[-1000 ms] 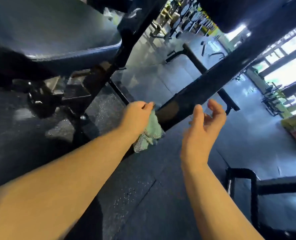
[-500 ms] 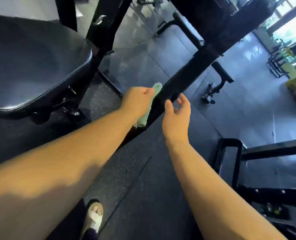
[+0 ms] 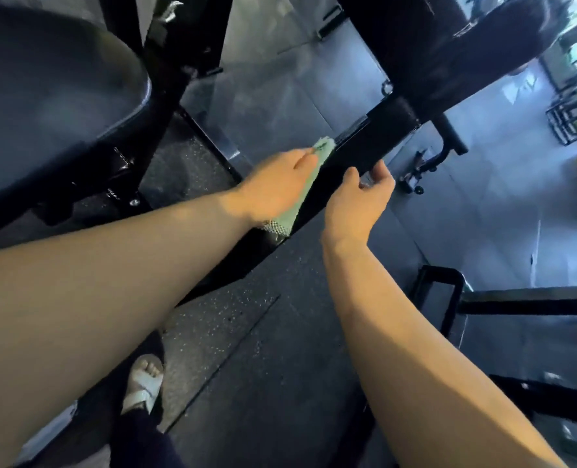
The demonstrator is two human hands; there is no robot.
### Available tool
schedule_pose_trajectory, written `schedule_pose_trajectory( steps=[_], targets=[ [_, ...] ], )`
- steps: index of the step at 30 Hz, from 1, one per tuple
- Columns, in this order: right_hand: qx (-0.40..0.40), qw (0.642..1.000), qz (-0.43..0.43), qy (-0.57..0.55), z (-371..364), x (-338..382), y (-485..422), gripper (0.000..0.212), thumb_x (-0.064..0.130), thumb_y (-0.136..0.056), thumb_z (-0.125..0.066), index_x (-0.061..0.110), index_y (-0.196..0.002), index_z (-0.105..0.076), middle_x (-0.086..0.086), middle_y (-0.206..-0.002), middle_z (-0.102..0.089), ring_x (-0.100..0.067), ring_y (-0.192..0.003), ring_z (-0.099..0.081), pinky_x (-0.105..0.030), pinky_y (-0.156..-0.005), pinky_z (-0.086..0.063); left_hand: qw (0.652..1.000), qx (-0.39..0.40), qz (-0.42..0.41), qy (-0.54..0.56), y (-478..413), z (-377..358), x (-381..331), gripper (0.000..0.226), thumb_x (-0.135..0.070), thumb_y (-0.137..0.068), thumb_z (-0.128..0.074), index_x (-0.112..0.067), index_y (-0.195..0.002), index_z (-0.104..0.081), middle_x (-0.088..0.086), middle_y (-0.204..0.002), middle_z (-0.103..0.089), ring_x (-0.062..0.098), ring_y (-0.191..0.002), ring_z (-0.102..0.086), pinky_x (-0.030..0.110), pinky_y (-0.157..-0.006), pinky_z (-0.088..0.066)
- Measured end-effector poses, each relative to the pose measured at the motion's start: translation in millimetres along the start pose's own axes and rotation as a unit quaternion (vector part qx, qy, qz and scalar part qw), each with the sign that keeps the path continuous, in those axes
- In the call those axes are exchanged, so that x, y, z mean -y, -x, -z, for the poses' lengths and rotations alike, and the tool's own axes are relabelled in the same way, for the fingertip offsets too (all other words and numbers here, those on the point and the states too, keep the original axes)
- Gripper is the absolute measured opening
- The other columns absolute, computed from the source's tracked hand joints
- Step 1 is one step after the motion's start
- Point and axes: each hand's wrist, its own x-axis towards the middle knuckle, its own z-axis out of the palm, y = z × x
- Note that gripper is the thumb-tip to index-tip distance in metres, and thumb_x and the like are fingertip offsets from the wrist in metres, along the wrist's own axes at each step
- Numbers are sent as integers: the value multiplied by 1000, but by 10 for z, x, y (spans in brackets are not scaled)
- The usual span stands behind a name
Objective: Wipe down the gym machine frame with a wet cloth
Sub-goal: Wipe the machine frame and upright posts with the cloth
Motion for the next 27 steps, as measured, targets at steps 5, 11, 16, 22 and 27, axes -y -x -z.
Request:
schedule_pose_trajectory(
  steps=[5, 11, 16, 22, 27],
  targets=[
    [-90, 995, -44, -30, -128, 213, -341, 16, 14, -99, -38, 15, -84, -42, 6, -73, -37, -2, -52, -38, -13, -51, -34, 997, -10, 71, -28, 83, 38, 288, 39, -29, -103, -32, -12, -131, -53, 9, -124, -59, 24, -113, -52, 22, -79, -33],
    [-169, 983, -75, -19, -349, 220, -334, 27, 23, -101, -34, 6, -114, -51, -3, -101, -45, -12, -76, -43, -25, -72, -43, 998, 37, 53, 27, -63, 130, 107, 40, -29, -103, -32, -16, -137, -48, 3, -139, -51, 17, -123, -46, 16, -78, -31],
    [-190, 979, -69, 4, -375, 234, -341, 27, 22, -102, -34, 5, -115, -49, -3, -98, -46, -9, -74, -42, -20, -69, -40, 994, 94, -16, 49, -730, -29, -371, 39, -22, -104, -27, -7, -134, -48, 13, -132, -53, 24, -119, -49, 25, -72, -31],
    [-192, 979, -73, 10, -399, 179, -351, 29, 23, -101, -32, 7, -120, -46, -4, -101, -44, -14, -81, -43, -36, -82, -47, 985, 138, 97, 31, -445, 14, 381, 42, -31, -103, -31, -24, -143, -38, 5, -141, -47, 24, -127, -45, 25, -100, -33],
    [-195, 978, -66, 19, -402, 206, -356, 29, 22, -102, -33, 5, -121, -46, -14, -115, -50, -20, -92, -48, -36, -89, -45, 984, 139, 35, 110, -615, 5, -71, 40, -36, -103, -30, -28, -141, -41, -10, -125, -53, 5, -112, -45, 12, -85, -31]
  ],
)
